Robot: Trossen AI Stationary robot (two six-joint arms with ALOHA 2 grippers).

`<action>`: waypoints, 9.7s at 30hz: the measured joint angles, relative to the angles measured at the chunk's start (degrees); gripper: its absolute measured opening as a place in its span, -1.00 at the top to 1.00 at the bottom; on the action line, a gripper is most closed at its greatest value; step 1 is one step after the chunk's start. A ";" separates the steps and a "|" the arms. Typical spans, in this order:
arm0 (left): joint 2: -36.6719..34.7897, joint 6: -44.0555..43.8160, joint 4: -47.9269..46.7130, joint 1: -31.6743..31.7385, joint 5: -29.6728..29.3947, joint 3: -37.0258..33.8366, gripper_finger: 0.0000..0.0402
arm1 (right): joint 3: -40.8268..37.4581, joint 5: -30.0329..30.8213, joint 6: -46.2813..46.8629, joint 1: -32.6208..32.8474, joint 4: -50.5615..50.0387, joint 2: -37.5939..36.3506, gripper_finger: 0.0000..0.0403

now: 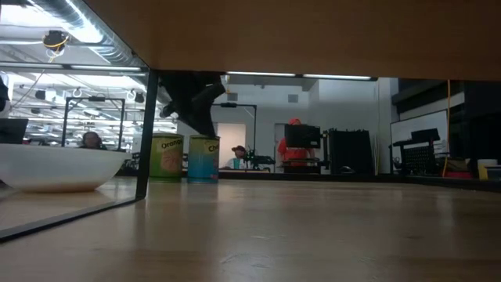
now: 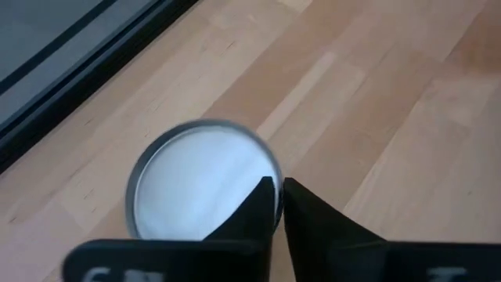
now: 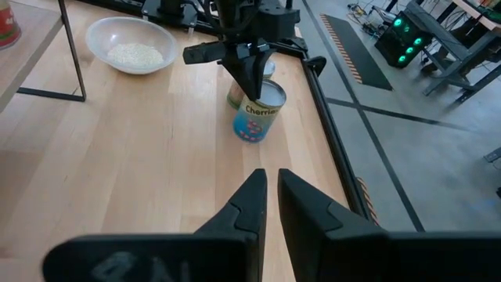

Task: Pick and place cans onto a shelf
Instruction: Put the canned cherries on the shelf, then put the blue can on the shelf, then put the canned oranges on the shelf

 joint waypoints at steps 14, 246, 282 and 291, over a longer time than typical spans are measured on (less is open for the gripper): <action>-1.61 0.40 0.22 0.00 1.34 -0.31 0.99 | 0.00 0.00 0.15 0.00 0.00 0.00 0.80; 18.60 21.22 -16.38 -26.60 18.88 51.39 1.00 | 10.34 -32.92 -1.29 -0.02 -15.82 6.47 0.80; -7.81 -0.33 -59.84 -2.07 -10.46 50.91 0.40 | 10.34 -32.87 -1.51 0.00 -15.85 6.49 0.80; -7.28 0.09 -57.18 2.87 -6.39 36.52 0.40 | 10.34 -32.89 -1.51 0.00 -15.85 6.49 0.80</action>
